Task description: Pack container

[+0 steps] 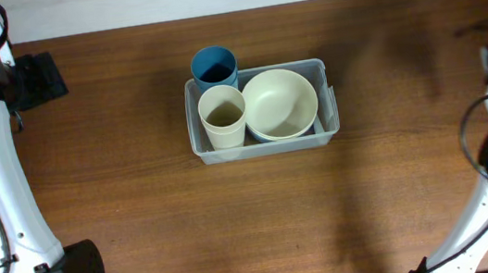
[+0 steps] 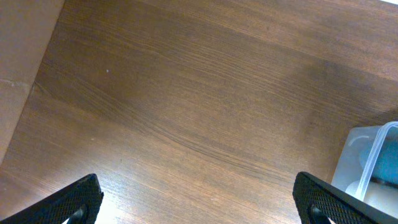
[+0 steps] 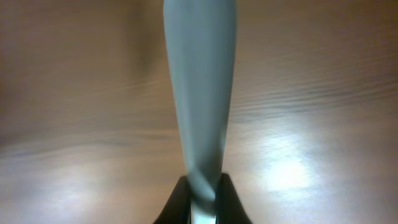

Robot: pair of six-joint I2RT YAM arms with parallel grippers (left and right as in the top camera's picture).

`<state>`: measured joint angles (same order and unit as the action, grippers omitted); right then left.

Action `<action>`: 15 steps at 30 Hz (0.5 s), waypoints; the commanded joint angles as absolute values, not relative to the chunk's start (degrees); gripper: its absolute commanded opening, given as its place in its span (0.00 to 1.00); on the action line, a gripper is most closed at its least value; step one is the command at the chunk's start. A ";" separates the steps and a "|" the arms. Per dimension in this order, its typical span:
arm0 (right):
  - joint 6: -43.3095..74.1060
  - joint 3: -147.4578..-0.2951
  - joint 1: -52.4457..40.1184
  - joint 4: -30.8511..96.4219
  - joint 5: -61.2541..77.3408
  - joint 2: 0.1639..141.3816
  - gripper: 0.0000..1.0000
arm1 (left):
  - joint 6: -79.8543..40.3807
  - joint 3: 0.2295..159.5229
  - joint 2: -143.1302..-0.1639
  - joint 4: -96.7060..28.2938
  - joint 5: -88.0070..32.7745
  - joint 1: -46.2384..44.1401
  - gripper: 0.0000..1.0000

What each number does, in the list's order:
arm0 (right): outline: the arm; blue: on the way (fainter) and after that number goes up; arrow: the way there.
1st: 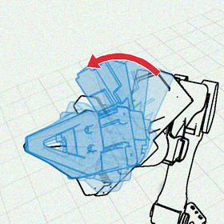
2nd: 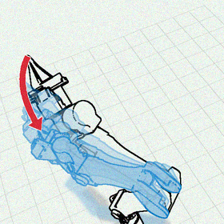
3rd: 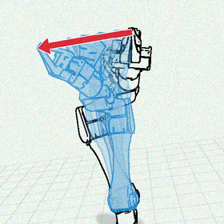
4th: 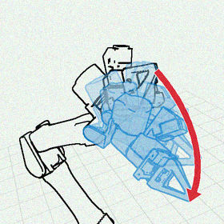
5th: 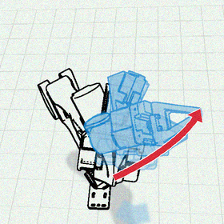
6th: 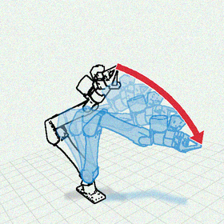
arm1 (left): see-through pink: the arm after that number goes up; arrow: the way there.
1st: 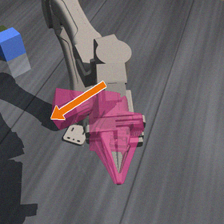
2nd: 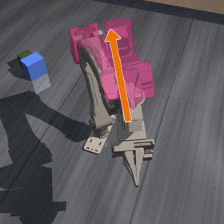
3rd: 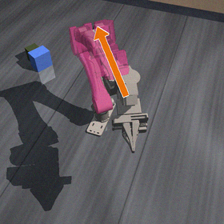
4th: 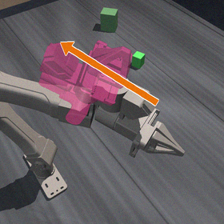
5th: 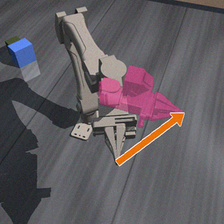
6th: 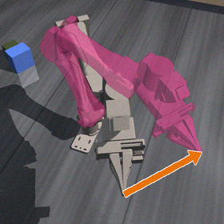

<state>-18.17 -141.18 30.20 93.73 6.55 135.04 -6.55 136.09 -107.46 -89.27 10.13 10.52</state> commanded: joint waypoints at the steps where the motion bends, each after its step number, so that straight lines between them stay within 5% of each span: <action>1: -9.58 -146.15 22.98 97.36 13.98 134.72 0.04 | -7.05 136.77 -105.84 -89.19 10.76 10.66 1.00; 15: 2.02 -146.17 -1.58 97.36 17.39 134.08 0.04 | -7.05 136.77 -105.84 -89.19 10.76 10.66 1.00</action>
